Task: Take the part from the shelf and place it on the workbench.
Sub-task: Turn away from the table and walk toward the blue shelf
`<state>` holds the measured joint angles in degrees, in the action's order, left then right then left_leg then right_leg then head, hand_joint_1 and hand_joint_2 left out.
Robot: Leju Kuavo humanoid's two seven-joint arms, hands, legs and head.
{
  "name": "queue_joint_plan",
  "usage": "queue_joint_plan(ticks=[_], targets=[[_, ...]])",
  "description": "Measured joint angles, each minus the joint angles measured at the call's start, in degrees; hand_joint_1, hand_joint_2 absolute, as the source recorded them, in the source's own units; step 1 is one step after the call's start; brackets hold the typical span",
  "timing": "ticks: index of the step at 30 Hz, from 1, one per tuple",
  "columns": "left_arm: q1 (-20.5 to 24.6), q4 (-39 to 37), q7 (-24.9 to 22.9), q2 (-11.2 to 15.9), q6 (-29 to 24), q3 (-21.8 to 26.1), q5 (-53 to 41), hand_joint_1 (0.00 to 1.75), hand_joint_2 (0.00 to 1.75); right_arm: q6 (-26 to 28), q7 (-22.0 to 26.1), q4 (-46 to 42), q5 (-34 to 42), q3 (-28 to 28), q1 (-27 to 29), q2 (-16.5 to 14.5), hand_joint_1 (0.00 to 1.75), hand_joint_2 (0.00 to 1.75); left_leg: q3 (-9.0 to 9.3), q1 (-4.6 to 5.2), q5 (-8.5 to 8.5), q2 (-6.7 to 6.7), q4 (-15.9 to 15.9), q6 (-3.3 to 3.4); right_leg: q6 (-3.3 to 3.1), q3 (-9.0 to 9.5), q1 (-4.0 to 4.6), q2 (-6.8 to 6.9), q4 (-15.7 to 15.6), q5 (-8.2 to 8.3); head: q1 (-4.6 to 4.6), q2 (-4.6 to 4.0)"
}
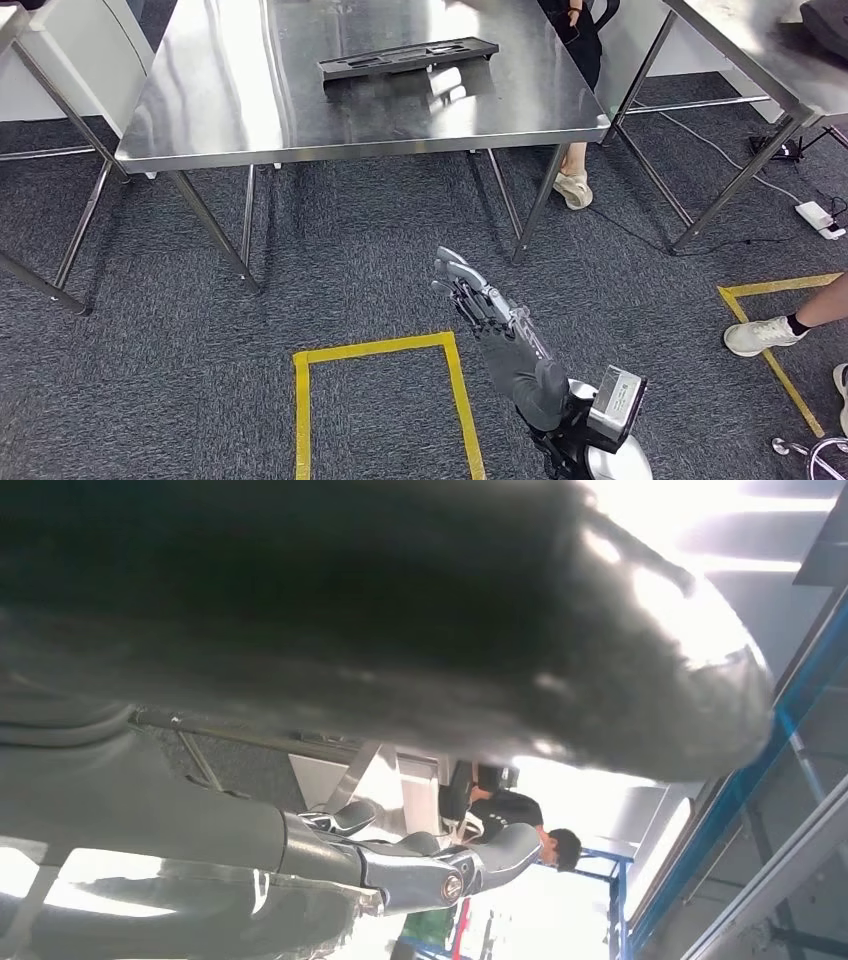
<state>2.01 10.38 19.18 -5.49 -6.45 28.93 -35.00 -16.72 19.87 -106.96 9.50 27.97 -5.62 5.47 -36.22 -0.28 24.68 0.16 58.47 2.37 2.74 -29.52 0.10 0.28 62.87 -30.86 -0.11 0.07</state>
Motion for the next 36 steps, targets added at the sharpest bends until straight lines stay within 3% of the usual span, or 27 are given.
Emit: queue_joint_plan(ticks=[2,3,5,7,9,10,11,12,14,16,18,19,21,23,25,27,28,29,31,33,35,36], targets=[[0.0,0.0,0.3,-0.2,-0.3,0.0,-0.5,0.0,0.0,-0.1,0.0,0.0,-0.2,0.0,-0.1,0.0,0.0,0.0,-0.33,-0.01,-0.83,0.09,-0.1,-0.56,-1.05,4.0,0.65,0.0,-6.7,-0.49,-0.03,0.0],[0.0,0.0,0.3,-0.2,-0.3,0.0,-0.7,0.0,0.0,-0.1,0.0,-0.1,-0.2,0.0,-0.1,0.0,0.0,0.0,-0.4,-0.05,-1.26,0.18,-0.2,-0.95,-1.44,4.47,0.87,-0.02,-7.9,-0.78,-0.04,0.0],[0.0,0.0,0.4,-0.2,-0.4,-0.1,-0.9,0.0,0.0,-0.1,0.0,-0.1,-0.2,0.0,-0.1,0.0,0.0,0.0,-0.64,-0.11,-1.54,0.22,-0.3,-1.68,-2.02,4.07,0.47,-0.05,-8.7,-0.08,-0.03,0.0],[0.0,0.0,0.4,-0.1,-0.4,-0.1,-0.9,0.0,0.0,-0.1,0.0,-0.1,-0.2,0.0,-0.2,-0.1,0.0,0.0,-1.78,-0.13,1.26,-0.03,2.3,-2.23,-2.82,3.86,-0.34,-0.06,-9.1,0.94,-0.16,0.0],[0.0,0.0,0.2,-0.1,-0.4,-0.1,-0.9,0.0,0.0,-0.1,0.0,0.0,-0.2,0.0,-0.1,-0.1,0.0,0.0,-3.98,-0.36,6.15,-0.25,9.0,-2.72,-3.27,3.29,-0.54,-0.13,-8.9,1.59,-0.28,0.0],[0.0,0.0,0.0,0.0,-0.5,-0.1,-0.9,0.0,0.0,-0.2,0.0,0.0,-0.2,0.0,-0.1,-0.1,0.0,0.0,-4.87,-0.47,7.74,-0.28,12.4,-3.01,-3.24,2.88,-0.52,-0.21,-8.8,1.79,-0.32,0.0],[0.0,0.0,-0.2,0.0,-0.5,-0.1,-0.9,0.0,0.0,-0.2,0.0,0.0,-0.2,0.0,0.0,-0.1,0.0,0.0,-5.07,-0.6,8.23,-0.29,14.4,-3.28,-3.19,2.5,-0.55,-0.36,-8.5,1.95,-0.32,0.0],[0.0,0.0,-0.4,0.0,-0.5,-0.1,-0.9,0.0,0.0,-0.2,0.0,0.0,-0.2,0.0,0.0,-0.1,0.0,0.0,-4.29,-0.8,7.63,-0.3,14.5,-3.53,-3.07,2.11,-0.64,-0.61,-8.1,2.02,-0.33,0.0],[0.0,0.0,-0.6,0.2,-0.5,-0.1,-0.9,0.0,0.0,0.1,-0.1,0.0,-0.4,0.0,0.1,-0.1,0.0,0.0,-0.02,-1.38,4.97,-0.82,8.6,-3.97,-2.85,1.35,-0.88,-1.43,-7.1,1.96,-0.35,0.0],[0.0,0.0,-0.6,0.3,-0.5,-0.1,-0.9,0.0,0.0,1.6,-1.0,0.3,-1.1,-0.2,0.1,-0.2,0.0,0.0,3.89,-1.74,3.88,-2.5,2.7,-4.0,-2.36,0.1,-0.83,-2.42,-6.0,1.84,-0.37,0.0],[-0.1,0.0,-0.6,0.3,-0.6,-0.1,-0.9,0.0,0.0,4.3,-2.7,1.2,-1.7,-0.8,0.6,-0.2,0.0,0.0,4.7,-1.56,4.45,-3.29,1.1,-3.37,-1.64,-0.87,-0.69,-3.36,-5.4,2.02,-0.36,0.0],[-0.1,0.0,-0.6,0.3,-0.6,-0.1,-0.9,0.0,0.0,5.9,-3.6,2.0,-1.9,-1.5,1.1,-0.2,0.0,0.0,4.49,-1.49,4.43,-2.87,0.9,-2.88,-1.27,-1.09,-0.67,-3.83,-5.3,2.26,-0.34,0.0],[-0.1,0.0,-0.6,0.4,-0.6,-0.1,-0.9,0.0,0.0,9.5,-5.6,4.8,-2.0,-3.7,2.6,-0.2,0.0,0.0,4.22,-1.49,4.05,-1.83,0.5,-1.83,-0.6,-2.09,-0.69,-3.37,-4.5,1.94,-0.26,0.0],[-0.1,0.0,-0.8,0.4,-0.6,-0.1,-0.9,0.0,0.0,12.9,-8.0,9.2,-1.9,-6.6,4.3,-0.1,0.0,0.0,3.89,-1.58,3.57,-0.78,0.2,-0.97,-0.53,-4.44,-0.71,-1.89,0.0,-0.33,-0.09,0.0],[-0.2,0.0,-1.2,0.4,-0.5,-0.1,-0.9,0.0,0.0,15.4,-9.8,14.8,-1.5,-10.0,5.9,0.0,0.0,0.0,3.4,-1.46,3.31,0.3,0.2,-0.48,-0.54,-7.76,-0.84,-1.27,7.0,-3.07,0.02,0.0],[-0.4,0.0,-2.0,0.5,-0.5,-0.1,-1.3,0.0,0.0,16.9,-11.1,22.3,-1.6,-13.7,7.1,0.3,0.0,0.0,3.07,-1.4,3.17,1.49,0.2,-0.3,0.06,-8.68,-1.06,-1.05,9.4,-3.48,0.07,0.0],[-0.5,0.0,-2.6,0.6,-0.5,-0.1,-1.7,0.0,0.0,17.7,-11.6,27.0,-2.1,-15.6,7.3,0.4,0.0,0.0,3.04,-1.42,3.13,2.01,0.2,-0.29,0.57,-7.57,-1.19,-0.77,7.7,-2.57,0.08,0.0],[-0.5,0.0,-3.2,0.6,-0.5,-0.3,-2.2,0.0,0.0,18.6,-12.0,32.9,-3.0,-17.6,7.2,0.5,0.0,0.0,3.07,-1.43,3.09,2.51,0.2,-0.35,1.13,-5.23,-1.3,-0.01,3.7,-1.05,0.09,0.0],[-0.3,0.0,-4.3,0.6,-0.5,-0.6,-3.1,0.0,0.0,20.5,-12.5,46.6,-5.3,-21.5,6.7,0.8,0.0,0.0,3.22,-1.28,2.94,3.22,0.1,-0.73,1.42,-1.32,-1.16,2.37,-3.8,1.22,0.14,0.0],[0.0,0.1,-5.0,0.7,-0.5,-0.9,-3.7,0.0,0.0,21.4,-13.9,59.3,-7.0,-24.0,6.2,0.8,0.0,0.0,3.43,-1.1,2.78,3.88,0.0,-1.39,0.8,-0.37,-0.69,3.36,-6.4,1.91,0.19,0.0],[0.4,0.1,-5.5,0.6,-0.6,-1.3,-4.1,0.0,0.0,21.5,-17.1,69.3,-8.5,-24.8,6.4,0.4,0.0,0.0,3.76,-1.19,2.77,4.55,-0.3,-2.14,0.05,-0.48,-0.66,2.31,-6.4,2.3,0.18,0.0],[0.6,0.1,-5.7,0.7,-0.6,-1.5,-4.2,0.0,0.0,21.1,-19.4,73.5,-9.3,-25.0,6.6,-0.1,0.0,0.0,3.81,-1.3,3.19,4.15,-0.1,-2.5,-0.33,-0.4,-0.91,1.79,-6.6,2.51,0.13,0.0]])
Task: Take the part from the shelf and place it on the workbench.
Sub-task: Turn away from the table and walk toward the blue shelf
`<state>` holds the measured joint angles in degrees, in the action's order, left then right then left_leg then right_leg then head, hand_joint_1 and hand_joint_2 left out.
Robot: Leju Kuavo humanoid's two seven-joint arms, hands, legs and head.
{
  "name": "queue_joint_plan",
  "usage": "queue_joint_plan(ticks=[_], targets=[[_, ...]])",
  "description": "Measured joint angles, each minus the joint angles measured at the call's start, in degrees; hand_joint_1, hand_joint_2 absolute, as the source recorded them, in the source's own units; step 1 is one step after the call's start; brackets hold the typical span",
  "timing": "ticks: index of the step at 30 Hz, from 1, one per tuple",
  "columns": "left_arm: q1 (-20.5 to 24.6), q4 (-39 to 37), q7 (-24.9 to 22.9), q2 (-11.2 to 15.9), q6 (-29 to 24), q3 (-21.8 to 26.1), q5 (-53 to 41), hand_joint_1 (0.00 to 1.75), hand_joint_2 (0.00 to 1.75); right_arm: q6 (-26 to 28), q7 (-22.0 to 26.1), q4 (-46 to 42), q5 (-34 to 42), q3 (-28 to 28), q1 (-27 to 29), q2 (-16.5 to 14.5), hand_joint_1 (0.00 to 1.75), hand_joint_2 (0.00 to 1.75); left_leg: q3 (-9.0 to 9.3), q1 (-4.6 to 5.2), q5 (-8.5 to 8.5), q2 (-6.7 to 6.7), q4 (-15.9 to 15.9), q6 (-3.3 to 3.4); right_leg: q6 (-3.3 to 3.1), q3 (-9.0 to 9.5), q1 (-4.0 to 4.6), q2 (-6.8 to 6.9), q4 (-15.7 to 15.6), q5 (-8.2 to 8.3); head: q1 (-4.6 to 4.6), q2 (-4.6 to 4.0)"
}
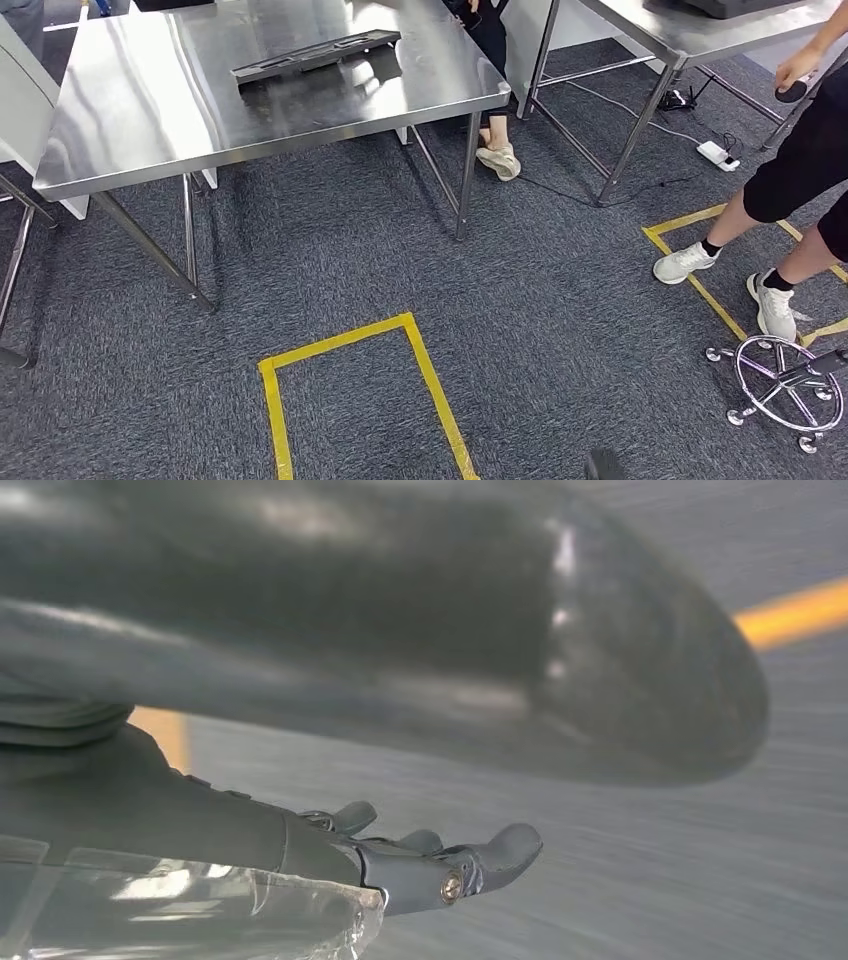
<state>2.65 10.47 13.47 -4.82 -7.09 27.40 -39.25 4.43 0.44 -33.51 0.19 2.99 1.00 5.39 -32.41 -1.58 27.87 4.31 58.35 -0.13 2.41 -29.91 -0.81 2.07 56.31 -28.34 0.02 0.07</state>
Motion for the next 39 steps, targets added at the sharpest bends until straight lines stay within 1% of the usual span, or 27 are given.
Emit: queue_joint_plan(ticks=[1,3,5,6,7,8,10,12,14,15,17,19,20,21,22,23,25,26,28,29,30,32,34,36,37,38,39], targets=[[0.2,0.0,-0.2,0.0,-0.1,-0.3,-0.2,0.0,0.0,-0.5,-3.0,3.8,-0.7,-0.1,0.2,-0.6,0.0,0.0,-0.32,-0.1,1.09,-0.9,1.1,-0.25,-0.51,0.06,-0.27,-0.56,-0.1,0.27,-0.05,0.0],[0.4,0.0,-0.3,0.2,-0.1,-0.6,-0.5,0.0,0.0,-1.6,-7.8,9.2,-1.1,-0.1,0.4,-1.8,0.0,0.0,-2.45,-0.14,4.99,-3.25,6.6,-0.4,-1.36,-0.13,-0.48,-1.67,-0.2,0.69,-0.15,0.0],[0.4,0.0,-0.3,0.3,-0.1,-0.7,-0.6,0.0,0.0,-2.0,-9.9,13.0,-0.8,-0.2,0.3,-2.8,0.0,0.0,-5.43,-0.04,8.43,-4.2,13.8,-0.27,-1.88,-0.47,-0.13,-3.05,-0.1,0.95,-0.16,0.0],[0.4,0.0,-0.3,0.4,-0.1,-0.7,-0.6,0.0,0.0,-2.0,-10.4,14.6,-0.7,-0.3,0.2,-3.2,0.0,0.0,-6.18,-0.01,8.86,-4.35,15.8,-0.19,-1.98,-0.58,0.06,-3.76,-0.1,1.02,-0.16,0.0],[0.4,0.0,-0.3,0.5,-0.1,-0.7,-0.6,0.0,0.0,-2.0,-10.7,15.9,-0.6,-0.4,0.2,-3.5,0.0,0.0,-5.75,0.02,7.99,-4.47,15.3,-0.02,-2.02,-0.63,0.19,-4.55,0.0,1.05,-0.16,0.0],[0.5,0.0,-0.3,0.6,-0.1,-0.8,-0.6,0.0,0.0,-2.1,-10.9,17.0,-0.6,-0.5,0.2,-3.7,0.0,0.0,-4.23,0.04,6.23,-4.72,12.5,0.2,-2.01,-0.63,0.26,-5.31,0.2,1.05,-0.16,0.0],[0.6,0.1,-0.3,0.7,-0.1,-0.9,-0.6,0.0,0.0,-2.2,-11.2,18.6,-0.4,-0.7,0.0,-4.0,0.0,0.0,-0.06,0.01,2.75,-6.67,4.6,0.67,-1.89,-0.87,0.51,-6.79,0.8,0.99,-0.16,0.0],[0.8,0.1,-0.3,0.8,-0.2,-1.1,-0.6,0.0,0.0,-2.4,-11.7,19.7,0.0,-0.8,-0.4,-4.2,0.0,0.0,1.8,0.14,1.83,-8.2,0.7,0.97,-1.43,-1.54,0.63,-7.98,1.3,1.03,-0.11,0.0],[0.9,0.1,-0.3,0.9,-0.2,-1.4,-0.6,0.0,0.0,-2.4,-12.3,20.6,0.5,-1.1,-0.6,-4.3,0.0,0.0,1.78,0.39,1.73,-7.49,0.4,1.44,-0.67,-2.27,0.51,-9.02,1.3,1.33,-0.09,0.0],[1.1,0.1,-0.3,0.9,-0.2,-1.5,-0.6,0.0,0.0,-2.4,-12.5,21.0,0.8,-1.3,-0.6,-4.5,0.0,0.0,1.76,0.36,1.49,-6.87,0.1,1.83,-0.38,-2.59,0.48,-8.68,1.5,1.33,-0.1,0.0],[1.2,0.2,-0.4,0.9,-0.2,-1.7,-0.7,0.0,0.0,-2.0,-12.8,21.5,1.1,-1.6,-0.8,-4.8,0.0,0.0,1.71,0.1,1.01,-5.45,-0.3,2.53,-0.26,-4.34,0.61,-6.15,4.4,-0.2,0.12,0.0],[1.3,0.2,-0.7,1.0,0.0,-1.8,-0.9,0.0,0.0,-1.6,-12.7,21.8,1.2,-2.0,-1.1,-5.0,0.0,0.0,1.51,0.1,0.88,-3.86,-0.5,2.77,-0.41,-7.74,0.47,-3.51,11.5,-3.51,0.37,0.0],[1.3,0.2,-0.9,1.0,0.2,-1.9,-1.0,0.0,0.0,-1.4,-12.6,21.9,1.2,-2.2,-1.3,-5.0,0.0,0.0,1.42,0.11,0.87,-2.96,-0.4,2.79,-0.29,-9.43,0.27,-3.07,15.2,-4.91,0.42,0.0],[1.2,0.2,-1.0,1.0,0.5,-2.0,-1.2,0.0,0.0,-1.3,-12.4,22.0,1.2,-2.2,-1.3,-5.0,0.0,0.0,1.36,0.09,0.88,-2.11,-0.4,2.76,0.06,-10.26,0.04,-2.83,17.2,-5.51,0.42,0.0],[1.2,0.2,-1.1,1.0,0.7,-2.2,-1.3,0.0,0.0,-1.2,-12.1,22.1,1.2,-2.2,-1.4,-5.0,0.0,0.0,1.35,0.04,0.9,-1.34,-0.4,2.72,0.61,-9.96,-0.22,-2.58,17.2,-5.26,0.44,0.0],[1.3,0.2,-1.1,0.9,0.9,-2.3,-1.4,0.0,0.0,-1.0,-11.8,22.1,1.1,-2.2,-1.3,-5.0,0.0,0.0,1.4,-0.05,0.94,-0.67,-0.4,2.6,1.29,-8.36,-0.49,-2.16,14.6,-4.18,0.43,0.0],[1.3,0.2,-1.1,0.9,1.1,-2.6,-1.5,0.0,0.0,-0.7,-11.2,22.2,0.8,-2.2,-1.4,-5.0,0.0,0.0,1.69,-0.1,1.07,0.45,-0.4,2.05,2.34,-3.4,-0.76,-0.09,6.1,-1.35,0.49,0.0],[1.3,0.2,-1.1,0.9,1.1,-2.7,-1.5,0.0,0.0,-0.6,-11.0,22.2,0.7,-2.2,-1.5,-5.0,0.0,0.0,1.86,-0.02,1.17,0.94,-0.4,1.62,2.34,-1.59,-0.65,0.83,2.9,-0.36,0.49,0.0],[1.3,0.2,-1.1,1.0,1.2,-2.9,-1.6,0.0,0.0,-0.6,-10.8,22.3,0.6,-2.2,-1.6,-5.0,0.0,0.0,2.25,0.18,1.22,1.86,-0.6,0.7,1.58,-0.84,-0.19,1.35,0.9,0.24,0.43,0.0],[1.4,0.2,-1.1,1.0,1.4,-3.0,-1.6,0.0,0.0,-0.6,-10.7,22.3,0.6,-2.2,-1.6,-5.0,0.0,0.0,2.48,0.14,1.21,2.33,-0.7,0.29,1.1,-1.01,-0.03,0.75,0.8,0.36,0.39,0.0],[1.4,0.2,-1.2,1.0,1.6,-3.1,-1.5,0.0,0.0,-0.6,-10.6,22.4,0.5,-2.2,-1.6,-5.0,0.0,0.0,2.64,-0.02,1.33,2.33,-0.7,-0.13,0.6,-1.11,-0.32,0.19,0.8,0.47,0.34,0.0],[1.4,0.2,-1.4,1.1,1.9,-3.1,-1.5,0.0,0.0,-0.6,-10.2,22.6,0.4,-2.2,-1.6,-5.0,0.0,0.0,2.06,-0.27,3.03,0.06,1.0,-0.6,-0.3,-0.96,-0.81,-0.88,0.6,0.8,0.14,0.0],[1.2,0.2,-1.7,1.2,1.9,-3.1,-1.3,0.0,0.0,-0.6,-9.9,22.6,0.3,-2.2,-1.7,-5.0,0.0,0.0,-1.03,-0.26,7.13,-3.17,7.8,-0.54,-1.16,-1.06,-0.75,-2.0,0.5,1.06,-0.11,0.0],[0.7,0.2,-2.0,1.2,1.8,-3.2,-1.1,0.0,0.0,-0.6,-9.7,22.7,0.2,-2.2,-1.8,-5.0,0.0,0.0,-4.68,-0.14,10.15,-4.29,15.4,-0.32,-1.71,-1.25,-0.33,-3.4,0.6,1.17,-0.16,0.0],[0.5,0.2,-2.0,1.3,1.7,-3.2,-1.0,0.0,0.0,-0.6,-9.7,22.7,0.1,-2.2,-1.8,-5.0,0.0,0.0,-5.38,-0.11,9.94,-4.44,16.6,-0.22,-1.76,-1.23,-0.18,-4.17,0.6,1.19,-0.16,0.0],[0.4,0.2,-2.0,1.3,1.6,-3.2,-1.0,0.0,0.0,-0.6,-9.6,22.8,0.0,-2.2,-1.8,-5.0,0.0,0.0,-4.97,-0.11,8.53,-4.55,15.5,-0.09,-1.75,-1.16,-0.1,-4.94,0.7,1.19,-0.16,0.0],[0.4,0.2,-2.0,1.3,1.5,-3.2,-0.9,0.0,0.0,-0.6,-9.6,22.8,0.0,-2.2,-1.8,-5.0,0.0,0.0,-3.62,-0.15,6.38,-4.91,12.4,0.04,-1.73,-1.09,-0.08,-5.7,0.8,1.17,-0.17,0.0]])
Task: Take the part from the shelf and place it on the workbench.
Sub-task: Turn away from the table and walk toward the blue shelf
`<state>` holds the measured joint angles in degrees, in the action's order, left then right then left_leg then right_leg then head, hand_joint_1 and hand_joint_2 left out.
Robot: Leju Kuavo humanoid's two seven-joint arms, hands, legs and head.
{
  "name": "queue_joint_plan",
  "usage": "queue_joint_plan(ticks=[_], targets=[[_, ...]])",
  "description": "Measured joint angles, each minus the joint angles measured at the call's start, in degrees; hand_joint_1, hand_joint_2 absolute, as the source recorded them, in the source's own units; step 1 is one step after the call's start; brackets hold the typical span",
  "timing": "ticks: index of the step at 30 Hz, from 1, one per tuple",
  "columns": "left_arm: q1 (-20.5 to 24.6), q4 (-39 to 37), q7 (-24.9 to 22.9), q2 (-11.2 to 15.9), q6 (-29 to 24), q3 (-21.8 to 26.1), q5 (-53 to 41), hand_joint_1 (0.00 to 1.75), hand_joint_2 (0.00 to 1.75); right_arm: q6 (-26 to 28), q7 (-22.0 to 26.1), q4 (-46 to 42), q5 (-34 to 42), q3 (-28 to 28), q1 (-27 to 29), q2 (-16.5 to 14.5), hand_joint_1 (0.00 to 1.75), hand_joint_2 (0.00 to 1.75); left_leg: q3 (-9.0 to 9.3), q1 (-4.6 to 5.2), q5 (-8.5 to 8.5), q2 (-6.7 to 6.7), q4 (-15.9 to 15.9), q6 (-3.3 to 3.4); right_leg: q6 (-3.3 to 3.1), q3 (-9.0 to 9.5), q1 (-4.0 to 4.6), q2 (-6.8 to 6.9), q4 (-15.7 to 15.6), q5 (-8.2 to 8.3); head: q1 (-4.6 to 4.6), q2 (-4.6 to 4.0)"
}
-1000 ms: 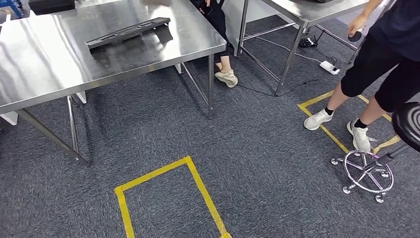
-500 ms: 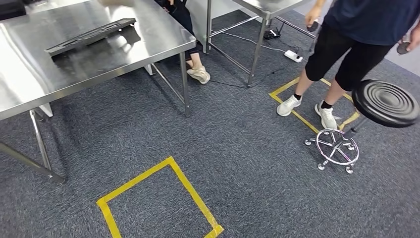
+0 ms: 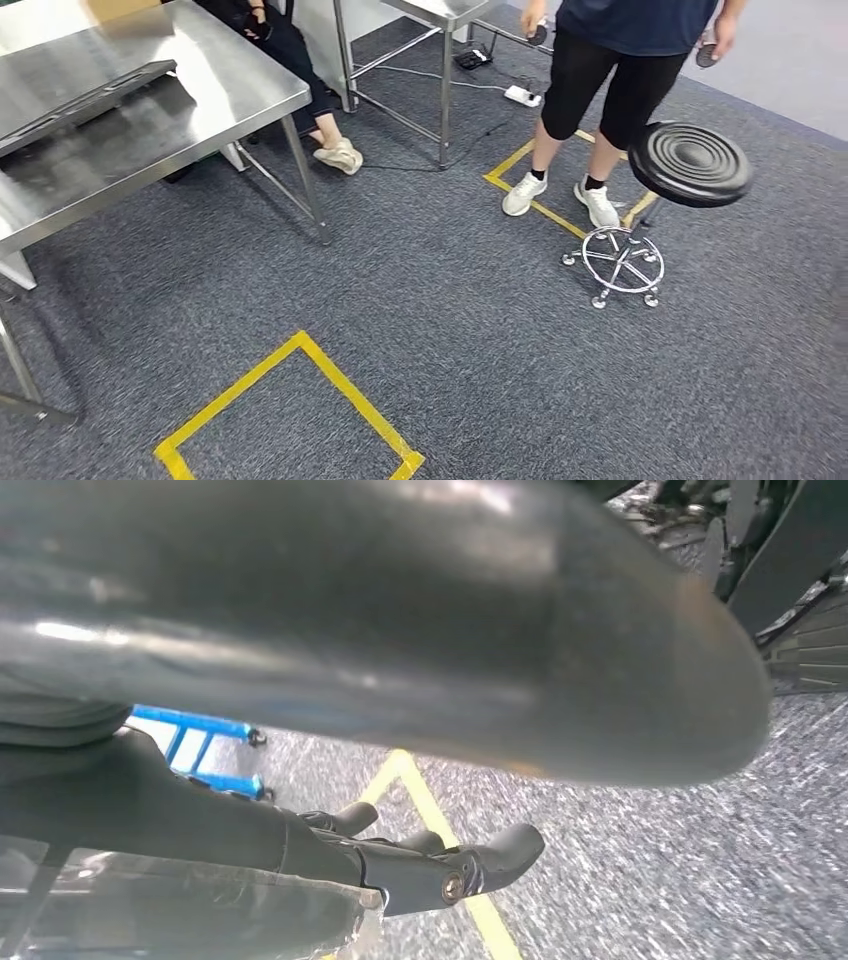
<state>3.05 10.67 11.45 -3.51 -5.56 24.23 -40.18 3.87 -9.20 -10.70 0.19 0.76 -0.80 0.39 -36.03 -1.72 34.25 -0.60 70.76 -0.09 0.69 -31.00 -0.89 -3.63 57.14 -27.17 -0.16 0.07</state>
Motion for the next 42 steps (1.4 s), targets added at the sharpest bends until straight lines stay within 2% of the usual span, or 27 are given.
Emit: queue_joint_plan(ticks=[2,4,6,8,10,13,14,15,17,18,19,21,22,24,26,27,28,29,30,32,33,35,36,37,39,41,42], targets=[[0.0,0.0,-0.1,0.1,-0.2,0.0,0.0,0.0,0.0,0.0,0.0,0.0,0.0,0.0,-0.1,0.0,0.0,0.0,3.18,-0.25,-3.63,-2.51,-7.4,0.23,0.29,-0.29,0.18,-1.4,0.7,-0.18,0.04,0.0],[0.0,0.0,-0.1,0.1,-0.3,0.0,0.1,0.0,0.0,0.0,0.2,0.0,0.0,0.0,-0.2,0.0,0.0,0.0,4.46,-0.18,-4.5,-4.18,-10.8,0.48,0.95,-1.19,0.3,-2.61,1.2,-0.29,0.16,0.0],[0.0,0.0,-0.1,0.1,-0.4,0.0,0.2,0.0,0.0,-0.1,0.5,0.1,0.0,0.0,-0.1,0.0,0.0,0.0,4.51,0.15,-4.59,-3.04,-11.2,1.15,1.69,-1.99,0.17,-3.54,1.2,-0.1,0.24,0.0],[0.0,0.0,0.0,0.0,-0.5,0.0,0.3,0.0,0.0,-0.1,0.7,0.2,0.0,0.0,0.1,0.0,0.0,0.0,4.67,0.14,-4.99,-1.75,-11.7,2.0,2.08,-2.72,0.14,-1.77,2.2,-0.55,0.33,0.0],[0.0,0.0,0.1,0.1,-0.6,0.0,0.3,0.0,0.0,-0.2,0.8,0.2,-0.1,0.0,0.1,0.0,0.0,0.0,4.79,0.08,-5.18,-1.1,-11.9,2.39,2.09,-3.3,0.21,0.63,3.5,-1.29,0.43,0.0],[0.0,0.0,0.1,0.1,-0.6,0.0,0.3,0.0,0.0,-0.2,0.8,0.2,-0.1,0.0,0.0,0.0,0.0,0.0,4.77,0.09,-5.17,-0.76,-11.9,2.5,1.98,-4.03,0.24,1.29,5.0,-2.07,0.5,0.0],[-0.1,0.0,0.1,0.1,-0.6,0.0,0.3,0.0,0.0,-0.2,0.9,0.2,-0.1,0.0,0.0,0.0,0.0,0.0,4.74,0.13,-5.15,-0.01,-11.9,2.55,1.92,-5.79,0.18,1.79,8.5,-3.53,0.54,0.0],[-0.1,0.0,0.1,0.0,-0.5,0.0,0.3,0.0,0.0,-0.2,1.0,0.2,-0.1,0.0,0.0,0.0,0.0,0.0,4.75,0.1,-5.07,1.34,-11.9,2.51,2.41,-6.39,-0.05,2.53,10.0,-4.04,0.58,0.0],[-0.2,0.0,0.1,0.0,-0.5,0.0,0.2,0.0,0.0,-0.2,1.4,0.3,-0.2,0.0,0.0,-0.1,0.0,0.0,5.05,0.24,-4.68,4.31,-11.9,1.95,3.5,-4.6,-0.37,5.6,7.5,-3.15,0.72,0.0],[-0.2,0.0,0.1,0.0,-0.5,0.0,0.2,0.0,0.0,-0.2,1.5,0.3,-0.2,0.0,0.0,-0.1,0.0,0.0,5.33,0.32,-4.44,5.3,-11.9,1.49,3.8,-2.29,-0.37,6.66,3.3,-1.47,0.73,0.0],[-0.2,0.0,0.1,0.0,-0.6,0.0,0.2,0.0,0.0,-0.2,1.5,0.3,-0.3,0.0,0.0,-0.1,0.0,0.0,5.67,0.46,-4.24,5.84,-11.9,1.02,3.44,-1.21,-0.18,7.36,1.2,-0.75,0.72,0.0],[-0.1,0.0,0.1,0.0,-0.6,0.0,0.1,0.0,0.0,-0.2,1.6,0.3,-0.3,0.0,0.0,-0.1,0.0,0.0,6.33,0.48,-4.05,6.77,-12.3,0.26,2.42,-1.47,0.11,6.36,1.2,-0.6,0.61,0.0],[0.0,0.0,0.1,0.0,-0.6,0.0,0.1,0.0,0.0,-0.2,1.6,0.3,-0.3,0.0,0.0,-0.1,0.0,0.0,6.55,0.35,-3.78,6.63,-12.2,-0.09,1.98,-1.38,-0.18,5.79,1.1,-0.51,0.52,0.0],[0.0,0.0,0.1,0.0,-0.6,0.0,0.0,0.0,0.0,-0.1,1.6,0.3,-0.3,0.0,0.0,-0.2,0.0,0.0,5.61,0.1,-1.55,4.43,-9.5,-0.43,1.03,-1.02,-0.7,4.64,0.8,-0.24,0.21,0.0],[-0.2,0.0,0.1,0.0,-0.6,0.0,0.0,0.0,0.0,-0.1,1.7,0.3,-0.3,0.0,0.0,-0.2,0.0,0.0,2.41,0.03,2.35,1.62,-2.5,-0.33,0.29,-0.9,-0.65,3.5,0.7,-0.17,-0.07,0.0],[-0.3,0.0,0.0,0.0,-0.6,0.0,0.0,0.0,0.0,-0.1,1.7,0.3,-0.4,0.0,0.0,-0.2,0.0,0.0,0.68,0.05,3.7,1.03,0.9,-0.26,0.1,-0.9,-0.43,2.82,0.8,-0.2,-0.1,0.0],[-0.4,0.0,0.0,0.0,-0.6,0.0,0.0,0.0,0.0,-0.1,1.7,0.3,-0.4,0.0,0.0,-0.2,0.0,0.0,-0.48,0.06,4.01,0.73,2.9,-0.19,0.01,-0.86,-0.24,2.06,0.8,-0.22,-0.11,0.0],[-0.5,0.0,0.0,0.0,-0.6,0.0,0.0,0.0,0.0,-0.1,1.8,0.3,-0.5,0.0,0.0,-0.2,0.0,0.0,-0.74,0.05,3.12,0.57,2.9,-0.1,-0.01,-0.78,-0.11,1.25,0.8,-0.24,-0.11,0.0],[-0.5,0.0,0.0,0.0,-0.6,0.0,0.0,0.0,0.0,-0.1,1.8,0.3,-0.6,0.0,0.0,-0.2,0.0,0.0,-0.01,0.02,1.24,0.37,0.8,0.01,0.01,-0.66,-0.05,0.45,0.8,-0.25,-0.11,0.0],[-0.5,-0.1,0.0,0.1,-0.6,0.0,0.0,0.0,0.0,-0.2,1.8,0.3,-0.8,0.0,0.0,-0.2,0.0,0.0,2.84,-0.14,-2.79,-1.3,-6.2,0.18,0.22,-0.57,0.11,-1.0,1.1,-0.37,-0.12,0.0],[-0.5,-0.1,0.0,0.1,-0.6,0.0,0.0,0.0,0.0,-0.2,1.9,0.3,-1.0,0.0,-0.1,-0.2,0.0,0.0,3.9,-0.2,-3.88,-2.2,-8.8,0.26,0.45,-0.68,0.23,-1.64,1.2,-0.42,-0.08,0.0],[-0.4,-0.1,0.0,0.1,-0.6,0.0,0.0,0.0,0.0,-0.2,1.9,0.3,-1.2,0.0,0.0,-0.2,0.0,0.0,4.59,0.07,-4.14,-2.96,-10.6,0.54,1.12,-1.11,0.31,-2.7,1.3,-0.33,-0.03,0.0],[-0.3,-0.1,0.0,0.1,-0.6,0.0,0.0,0.0,0.0,-0.2,1.9,0.4,-1.2,0.0,0.1,-0.1,0.0,0.0,4.63,0.22,-4.29,-2.4,-10.8,0.87,1.5,-1.39,0.23,-3.25,1.1,-0.21,-0.02,0.0],[-0.3,-0.1,0.0,0.1,-0.6,0.0,0.0,0.0,0.0,-0.2,1.9,0.4,-1.2,0.0,0.2,-0.1,0.0,0.0,4.75,0.3,-4.47,-1.77,-11.1,1.29,1.81,-1.61,0.14,-3.14,1.2,-0.19,-0.01,0.0],[-0.2,-0.1,0.1,0.0,-0.6,0.0,0.0,0.0,0.0,-0.2,1.9,0.4,-1.2,0.0,0.3,-0.1,0.0,0.0,4.98,0.24,-4.82,-0.47,-11.6,2.16,1.99,-3.01,0.32,-0.76,3.5,-1.37,0.2,0.0],[-0.2,-0.1,0.1,0.1,-0.6,0.0,0.0,0.0,0.0,-0.2,1.9,0.4,-1.2,0.0,0.1,-0.1,0.0,0.0,5.05,0.42,-4.85,0.98,-11.8,2.62,1.67,-6.38,0.41,2.12,10.2,-4.25,0.43,0.0],[-0.3,-0.1,0.1,0.1,-0.6,0.0,0.0,0.0,0.0,-0.2,1.9,0.4,-1.2,0.0,0.0,-0.1,0.0,0.0,5.03,0.55,-4.8,1.77,-11.8,2.71,1.63,-8.32,0.32,2.59,14.0,-5.58,0.48,0.0]])
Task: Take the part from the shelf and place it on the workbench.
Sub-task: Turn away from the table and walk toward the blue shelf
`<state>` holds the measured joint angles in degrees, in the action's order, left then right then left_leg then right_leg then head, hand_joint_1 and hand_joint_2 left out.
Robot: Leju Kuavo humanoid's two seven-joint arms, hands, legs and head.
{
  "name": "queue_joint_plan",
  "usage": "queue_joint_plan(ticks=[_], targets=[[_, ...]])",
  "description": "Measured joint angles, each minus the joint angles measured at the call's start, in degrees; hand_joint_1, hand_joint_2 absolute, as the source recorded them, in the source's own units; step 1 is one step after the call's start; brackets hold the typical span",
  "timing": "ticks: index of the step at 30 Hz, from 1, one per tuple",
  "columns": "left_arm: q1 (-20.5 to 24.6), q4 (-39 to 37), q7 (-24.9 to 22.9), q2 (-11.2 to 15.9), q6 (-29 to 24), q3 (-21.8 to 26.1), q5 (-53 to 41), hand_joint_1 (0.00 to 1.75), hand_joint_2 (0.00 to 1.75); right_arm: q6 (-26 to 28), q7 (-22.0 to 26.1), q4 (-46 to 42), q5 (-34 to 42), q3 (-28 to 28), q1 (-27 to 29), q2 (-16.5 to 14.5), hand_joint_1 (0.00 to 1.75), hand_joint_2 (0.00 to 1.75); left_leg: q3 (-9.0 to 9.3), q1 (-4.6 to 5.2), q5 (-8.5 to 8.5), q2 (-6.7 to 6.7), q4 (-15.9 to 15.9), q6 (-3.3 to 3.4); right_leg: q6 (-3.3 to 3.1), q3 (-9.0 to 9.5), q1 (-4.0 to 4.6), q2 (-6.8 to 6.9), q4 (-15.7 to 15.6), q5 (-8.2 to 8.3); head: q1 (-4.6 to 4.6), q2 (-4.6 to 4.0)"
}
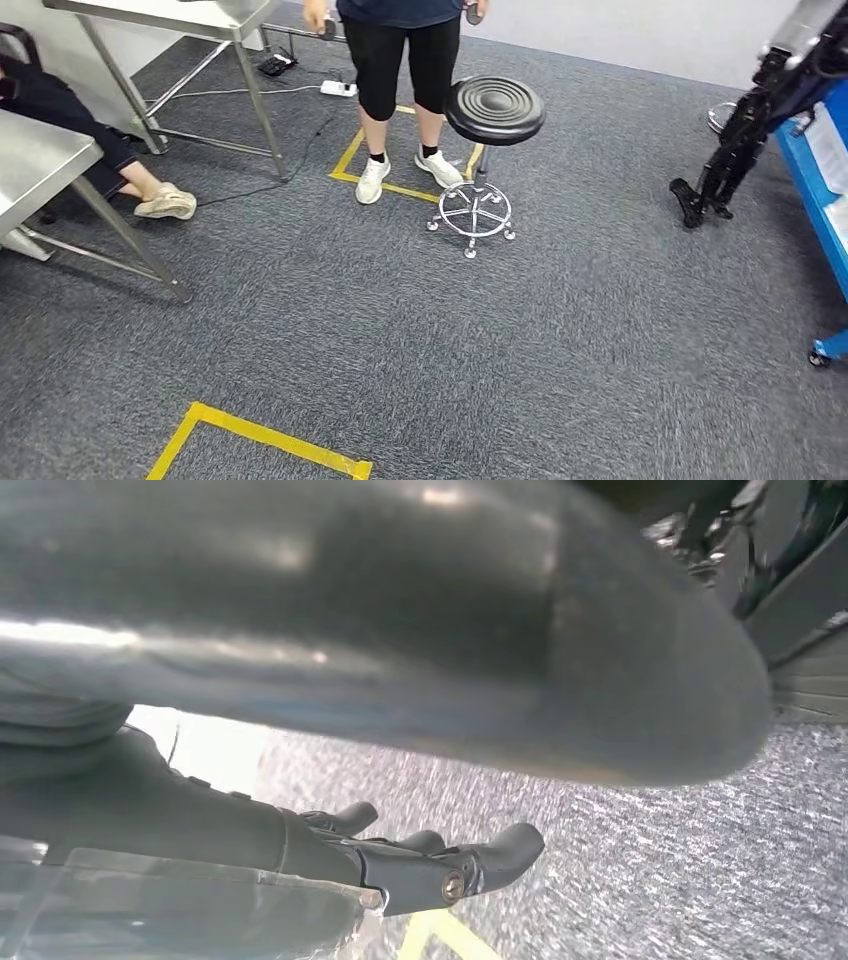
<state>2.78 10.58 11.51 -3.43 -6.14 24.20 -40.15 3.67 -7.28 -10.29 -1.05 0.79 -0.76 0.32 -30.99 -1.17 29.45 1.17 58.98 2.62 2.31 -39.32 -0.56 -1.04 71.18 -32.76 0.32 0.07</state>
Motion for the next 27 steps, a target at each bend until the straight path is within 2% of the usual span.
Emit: queue_joint_plan(ticks=[1,2,3,4,5,6,7,8,9,10,11,13,15,16,17,18,20,21,22,23,24,25,26,27], targets=[[0.0,0.0,0.0,0.0,0.0,0.0,0.0,0.0,0.0,0.0,0.0,0.0,0.0,0.0,0.0,0.0,0.0,0.0,0.01,0.09,0.05,0.75,0.0,0.06,0.14,-1.34,-0.11,0.23,2.6,-0.73,0.0,0.0],[0.0,0.0,0.0,0.0,0.0,0.0,0.0,0.0,0.0,0.0,0.0,0.0,0.0,0.0,0.0,0.0,0.0,0.0,0.04,0.13,0.11,1.43,0.0,0.07,0.49,-1.59,-0.23,0.41,3.1,-0.59,0.0,0.0],[0.0,0.0,0.0,0.0,0.0,0.0,0.0,0.0,0.0,0.0,0.0,0.0,0.0,0.0,0.1,0.0,0.0,0.0,0.13,0.12,0.18,2.04,0.0,0.01,0.97,-0.6,-0.35,0.7,1.3,0.39,0.02,0.0],[0.0,0.0,0.0,0.0,0.0,0.0,0.0,0.0,0.0,0.0,0.0,0.0,-0.1,0.0,0.1,0.0,0.0,0.0,0.26,0.1,0.27,2.56,0.0,-0.09,1.45,1.34,-0.42,1.3,-2.4,1.84,0.03,0.0],[0.0,0.0,0.0,0.0,0.0,0.0,0.0,0.0,0.0,0.0,0.0,0.0,-0.1,0.0,0.1,0.0,0.0,0.0,0.41,0.15,0.4,3.05,0.0,-0.29,1.7,3.57,-0.41,2.61,-6.6,3.29,0.1,0.0],[0.0,0.0,0.0,0.0,0.0,0.0,0.0,0.0,0.0,0.0,0.0,0.0,-0.1,0.0,0.0,0.1,0.0,0.0,0.59,0.29,0.59,3.52,0.0,-0.59,1.65,5.38,-0.22,3.71,-10.0,4.42,0.13,0.0],[0.0,0.0,0.0,0.0,0.0,0.0,0.0,0.0,0.0,0.0,0.1,0.0,-0.1,0.0,-0.1,0.1,0.0,0.0,0.77,0.42,0.76,3.95,0.0,-0.9,1.36,6.46,0.0,4.5,-12.1,5.05,0.12,0.0],[0.0,0.0,0.0,0.0,0.0,0.0,0.0,0.0,0.0,0.0,0.1,0.0,-0.1,0.0,-0.1,0.0,0.0,0.0,0.98,0.54,0.9,4.46,-0.1,-1.24,0.92,6.74,0.28,4.79,-12.9,5.29,0.13,0.0],[0.1,0.0,0.0,0.0,0.0,0.0,0.0,0.0,0.0,0.0,0.1,0.0,-0.1,0.0,-0.1,0.1,0.0,0.0,1.23,0.56,1.0,4.97,-0.2,-1.57,0.52,6.63,0.51,4.21,-12.9,5.4,0.09,0.0],[0.1,0.0,0.0,-0.1,0.0,0.0,0.0,0.0,0.0,0.0,0.1,0.0,-0.1,0.0,-0.1,0.1,0.0,0.0,1.47,0.42,1.14,5.18,-0.2,-1.91,0.08,6.7,0.25,3.58,-13.0,5.51,0.07,0.0],[0.2,0.0,0.0,-0.1,0.0,0.0,0.0,0.0,0.0,0.0,0.1,0.0,-0.2,0.0,0.0,0.0,0.0,0.0,1.61,0.28,1.49,4.74,0.0,-2.23,-0.29,6.79,0.0,3.0,-13.2,5.62,0.01,0.0],[0.1,0.0,0.0,-0.2,-0.1,0.0,0.0,0.0,0.0,0.0,0.1,0.1,-0.2,0.0,0.0,0.1,0.0,0.0,0.21,0.03,4.11,1.97,3.7,-2.6,-1.24,7.22,-0.62,1.84,-13.5,5.93,-0.23,0.0],[-0.1,0.0,0.0,-0.2,-0.2,0.0,0.1,0.0,0.0,0.0,0.1,0.1,-0.2,0.0,-0.1,0.1,0.0,0.0,-3.35,0.0,7.96,-0.55,11.2,-2.59,-1.8,7.15,-0.46,0.62,-13.5,6.0,-0.37,0.0],[-0.3,0.0,0.0,-0.2,-0.2,0.0,0.1,0.0,0.0,0.0,0.1,0.1,-0.3,0.0,-0.1,0.1,0.0,0.0,-5.07,0.0,9.06,-0.98,14.4,-2.59,-1.89,7.15,-0.34,-0.11,-13.5,5.98,-0.36,0.0],[-0.4,0.0,0.0,-0.2,-0.2,0.0,0.2,0.0,0.0,0.0,0.2,0.1,-0.3,0.0,0.0,0.1,0.0,0.0,-6.13,-0.01,9.05,-1.17,16.1,-2.6,-1.9,7.19,-0.25,-0.87,-13.5,5.97,-0.37,0.0],[-0.5,0.0,0.0,-0.2,-0.2,0.0,0.3,0.0,0.0,-0.1,0.3,0.1,-0.3,0.0,0.0,0.1,0.0,0.0,-6.23,-0.05,7.87,-1.29,15.6,-2.6,-1.89,7.27,-0.21,-1.66,-13.4,5.96,-0.37,0.0],[-0.6,0.0,0.0,-0.2,-0.4,0.0,0.4,0.0,0.0,-0.1,0.5,0.1,-0.4,0.0,0.0,0.1,0.0,0.0,-3.68,-0.33,3.38,-2.18,9.1,-2.57,-1.8,7.44,-0.25,-3.19,-13.3,5.91,-0.39,0.0],[-0.6,-0.1,0.0,-0.1,-0.4,0.0,0.4,0.0,0.0,-0.2,0.5,0.1,-0.5,0.0,0.0,0.1,0.0,0.0,-2.17,-0.49,1.68,-3.32,5.4,-2.59,-1.59,7.34,-0.09,-3.86,-13.0,5.8,-0.37,0.0],[-0.6,-0.1,0.0,-0.1,-0.5,0.0,0.5,0.0,0.0,-0.3,0.6,0.1,-0.5,0.1,-0.1,0.1,0.0,0.0,-1.14,-0.57,0.68,-4.19,2.8,-2.52,-1.31,7.17,-0.01,-4.44,-12.8,5.73,-0.32,0.0],[-0.5,-0.1,0.0,-0.1,-0.6,0.0,0.4,0.0,0.0,-0.4,0.6,0.1,-0.5,0.1,-0.1,0.2,0.0,0.0,-0.66,-0.48,0.38,-4.83,1.5,-2.35,-0.92,6.79,0.07,-4.95,-12.7,5.7,-0.29,0.0],[-0.5,-0.1,0.0,-0.1,-0.6,0.0,0.4,0.0,0.0,-0.5,0.6,0.1,-0.5,0.1,0.0,0.2,0.0,0.0,-0.62,-0.23,0.48,-4.81,1.3,-2.05,-0.48,6.44,0.06,-5.43,-12.6,5.73,-0.26,0.0],[-0.5,-0.1,0.0,-0.2,-0.7,0.0,0.4,0.0,0.0,-0.5,0.6,0.1,-0.6,0.1,0.1,0.2,0.0,0.0,-0.61,-0.06,0.35,-4.19,1.2,-1.55,-0.09,6.19,-0.15,-5.84,-12.8,5.83,-0.25,0.0],[-0.4,-0.1,0.0,-0.2,-0.7,0.0,0.4,0.0,0.0,-0.5,0.6,0.2,-0.6,0.1,0.2,0.3,0.0,0.0,-0.52,0.03,0.17,-3.64,1.0,-1.04,0.2,5.93,-0.27,-5.41,-12.6,5.8,-0.26,0.0],[-0.3,-0.1,0.0,-0.2,-0.8,0.0,0.4,0.0,0.0,-0.5,0.6,0.2,-0.6,0.1,0.3,0.2,0.0,0.0,-0.43,0.05,-0.03,-3.05,0.8,-0.54,0.33,5.51,-0.32,-4.21,-11.8,5.35,-0.15,0.0]])
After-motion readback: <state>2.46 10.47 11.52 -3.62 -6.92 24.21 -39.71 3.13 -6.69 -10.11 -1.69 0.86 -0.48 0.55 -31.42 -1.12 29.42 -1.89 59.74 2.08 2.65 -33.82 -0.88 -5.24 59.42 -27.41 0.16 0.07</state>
